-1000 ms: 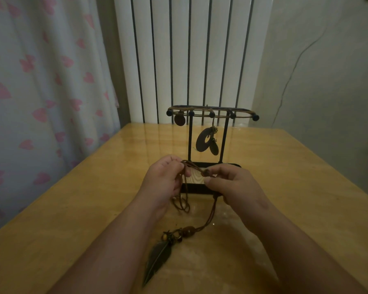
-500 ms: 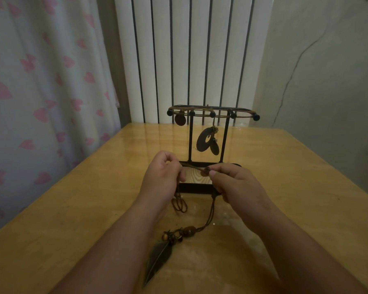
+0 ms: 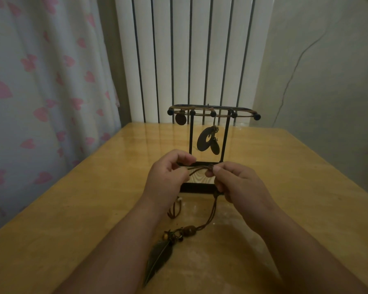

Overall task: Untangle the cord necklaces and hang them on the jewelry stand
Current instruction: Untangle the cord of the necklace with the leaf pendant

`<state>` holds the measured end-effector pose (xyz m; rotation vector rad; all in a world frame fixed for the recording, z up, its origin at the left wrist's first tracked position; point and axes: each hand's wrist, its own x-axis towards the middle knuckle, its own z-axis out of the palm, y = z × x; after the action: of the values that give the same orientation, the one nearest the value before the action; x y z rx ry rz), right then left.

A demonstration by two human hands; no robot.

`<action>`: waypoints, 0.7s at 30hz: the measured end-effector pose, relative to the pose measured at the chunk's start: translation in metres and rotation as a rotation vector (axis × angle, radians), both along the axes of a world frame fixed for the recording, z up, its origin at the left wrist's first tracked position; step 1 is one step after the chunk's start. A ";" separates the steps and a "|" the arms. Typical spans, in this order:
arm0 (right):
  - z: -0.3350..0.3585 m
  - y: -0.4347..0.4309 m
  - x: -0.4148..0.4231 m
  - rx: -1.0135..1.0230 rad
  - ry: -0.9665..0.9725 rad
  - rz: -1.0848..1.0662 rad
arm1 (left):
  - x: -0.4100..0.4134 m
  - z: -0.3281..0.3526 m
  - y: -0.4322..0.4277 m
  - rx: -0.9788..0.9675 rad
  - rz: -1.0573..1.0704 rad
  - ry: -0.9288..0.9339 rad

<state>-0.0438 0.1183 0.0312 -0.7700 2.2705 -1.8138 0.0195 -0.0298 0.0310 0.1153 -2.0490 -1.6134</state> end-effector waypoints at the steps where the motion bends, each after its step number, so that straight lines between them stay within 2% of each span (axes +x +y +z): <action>1: 0.000 0.000 0.000 0.001 0.001 0.001 | -0.001 -0.002 0.000 -0.020 -0.010 0.001; 21: -0.004 -0.001 -0.003 0.007 0.012 0.021 | -0.001 -0.006 0.003 -0.262 0.077 0.050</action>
<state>-0.0470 0.1176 0.0267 -0.8024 2.2660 -1.7965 0.0184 -0.0273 0.0251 0.0584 -2.1683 -1.2770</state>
